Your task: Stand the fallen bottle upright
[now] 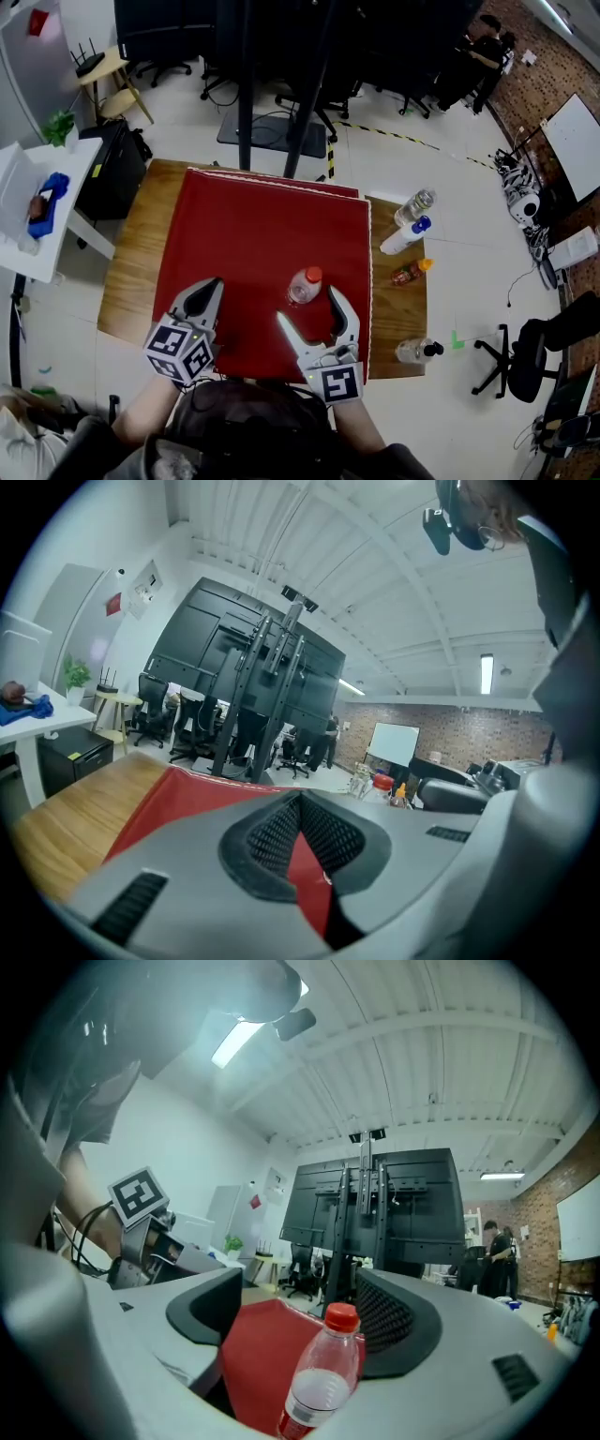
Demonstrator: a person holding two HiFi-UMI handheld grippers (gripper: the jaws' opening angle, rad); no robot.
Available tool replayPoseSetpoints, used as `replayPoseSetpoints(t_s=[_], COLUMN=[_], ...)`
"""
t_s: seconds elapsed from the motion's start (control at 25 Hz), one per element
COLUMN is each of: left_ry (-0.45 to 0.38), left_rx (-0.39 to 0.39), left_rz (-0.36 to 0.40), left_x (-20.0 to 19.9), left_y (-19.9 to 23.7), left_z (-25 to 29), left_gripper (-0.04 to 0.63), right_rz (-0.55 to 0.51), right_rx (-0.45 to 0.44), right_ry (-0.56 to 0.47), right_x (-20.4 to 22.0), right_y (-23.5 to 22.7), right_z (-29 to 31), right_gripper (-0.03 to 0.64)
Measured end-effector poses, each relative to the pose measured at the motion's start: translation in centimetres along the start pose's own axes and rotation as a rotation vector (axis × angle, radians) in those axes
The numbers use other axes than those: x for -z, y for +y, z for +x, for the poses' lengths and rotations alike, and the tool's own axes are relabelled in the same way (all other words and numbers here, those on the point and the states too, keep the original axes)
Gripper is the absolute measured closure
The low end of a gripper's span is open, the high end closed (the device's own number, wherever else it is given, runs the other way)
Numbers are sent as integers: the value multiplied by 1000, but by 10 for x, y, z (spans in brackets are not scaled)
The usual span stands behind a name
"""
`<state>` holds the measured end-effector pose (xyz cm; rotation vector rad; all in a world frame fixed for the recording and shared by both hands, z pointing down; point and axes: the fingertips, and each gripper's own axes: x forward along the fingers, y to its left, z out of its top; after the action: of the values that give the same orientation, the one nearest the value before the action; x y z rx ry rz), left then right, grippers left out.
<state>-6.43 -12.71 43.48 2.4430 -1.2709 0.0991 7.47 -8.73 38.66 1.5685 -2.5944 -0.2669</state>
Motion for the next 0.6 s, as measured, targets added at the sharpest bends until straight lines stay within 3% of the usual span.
replayPoseSetpoints(t_s=[0.12, 0.28, 0.36, 0.48, 0.6], left_ry=[-27, -84, -109, -123, -113], left_rx=[19, 47, 74, 109, 114], left_rz=[15, 59, 52, 2, 2], left_x=[-9, -23, -30, -31, -27], left_y=[-10, -28, -39, -47, -51], left_z=[-1, -4, -7, -11, -13], left_gripper=[566, 566, 566, 566, 566], right_rz=[30, 106, 139, 161, 152], right_rx=[61, 113, 144, 127, 86], right_ry=[-53, -83, -93, -114, -111], right_x=[-11, -15, -18, -25, -27], right_y=[-10, -24, -31, -30, -22], right_z=[-6, -15, -21, -23, -21], right_gripper=[363, 467, 622, 621, 621])
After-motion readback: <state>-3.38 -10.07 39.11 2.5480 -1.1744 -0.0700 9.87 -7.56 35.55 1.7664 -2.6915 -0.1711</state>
